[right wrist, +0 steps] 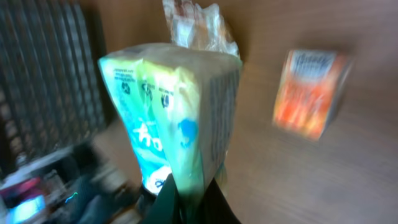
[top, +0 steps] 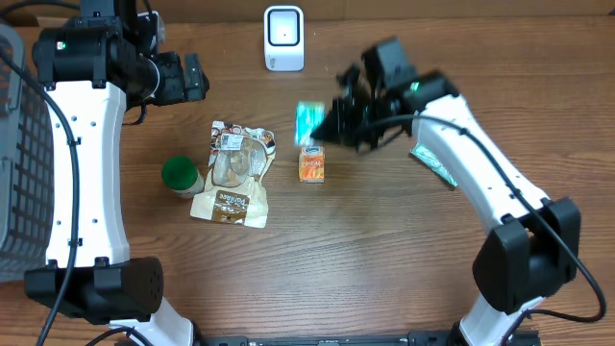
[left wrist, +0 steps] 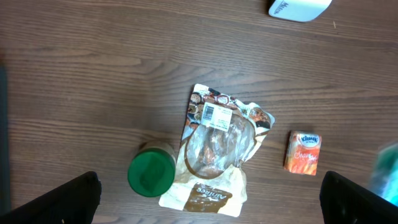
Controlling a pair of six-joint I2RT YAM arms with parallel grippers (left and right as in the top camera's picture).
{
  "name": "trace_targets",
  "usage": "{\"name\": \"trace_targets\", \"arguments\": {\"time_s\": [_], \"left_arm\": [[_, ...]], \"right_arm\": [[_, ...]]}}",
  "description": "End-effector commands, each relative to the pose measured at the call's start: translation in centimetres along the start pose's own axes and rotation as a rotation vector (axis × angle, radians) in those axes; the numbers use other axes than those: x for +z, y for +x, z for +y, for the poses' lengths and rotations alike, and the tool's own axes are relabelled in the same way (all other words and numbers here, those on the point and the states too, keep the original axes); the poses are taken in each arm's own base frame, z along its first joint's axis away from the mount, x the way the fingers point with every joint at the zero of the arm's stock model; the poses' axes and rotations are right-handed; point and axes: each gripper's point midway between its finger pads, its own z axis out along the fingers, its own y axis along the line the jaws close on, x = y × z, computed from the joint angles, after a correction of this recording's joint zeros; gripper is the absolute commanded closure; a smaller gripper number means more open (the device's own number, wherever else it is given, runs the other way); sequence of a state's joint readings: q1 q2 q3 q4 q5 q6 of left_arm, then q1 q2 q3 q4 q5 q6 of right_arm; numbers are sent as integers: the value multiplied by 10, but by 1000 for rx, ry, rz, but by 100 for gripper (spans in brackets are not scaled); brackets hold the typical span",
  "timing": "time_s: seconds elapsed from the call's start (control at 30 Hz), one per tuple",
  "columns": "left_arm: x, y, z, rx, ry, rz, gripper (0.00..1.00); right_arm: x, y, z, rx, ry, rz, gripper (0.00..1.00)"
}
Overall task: Scan the item barcode
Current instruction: 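Lift the green pack and hold its barcode before the white scanner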
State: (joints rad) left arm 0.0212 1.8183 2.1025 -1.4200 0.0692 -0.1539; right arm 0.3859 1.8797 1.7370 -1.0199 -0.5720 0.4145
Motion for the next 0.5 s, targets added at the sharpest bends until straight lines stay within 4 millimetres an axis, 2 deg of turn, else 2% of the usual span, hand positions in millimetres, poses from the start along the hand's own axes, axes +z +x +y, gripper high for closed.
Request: {"name": "trace_targets", "arguments": {"time_s": [0.0, 0.03, 0.1, 0.17, 0.23, 0.33, 0.47], "left_arm": [[-4, -1, 2, -8, -5, -11, 0], [-4, -1, 2, -8, -6, -10, 0], [-4, -1, 2, -8, -6, -10, 1], [-4, -1, 2, -8, -5, -11, 1], [-4, -1, 2, -8, -6, -10, 1], [-4, -1, 2, -8, -6, -10, 0], [-4, -1, 2, -8, -5, -11, 0]], "right_arm": [[-79, -76, 26, -187, 215, -369, 96], [-90, -86, 31, -205, 242, -422, 96], [-123, -121, 45, -267, 344, -602, 96], [-137, -144, 51, -329, 426, -723, 96], [-142, -166, 52, -397, 511, -819, 96], [-131, -199, 46, -512, 654, -900, 96], [-91, -233, 27, -753, 889, -877, 96]]}}
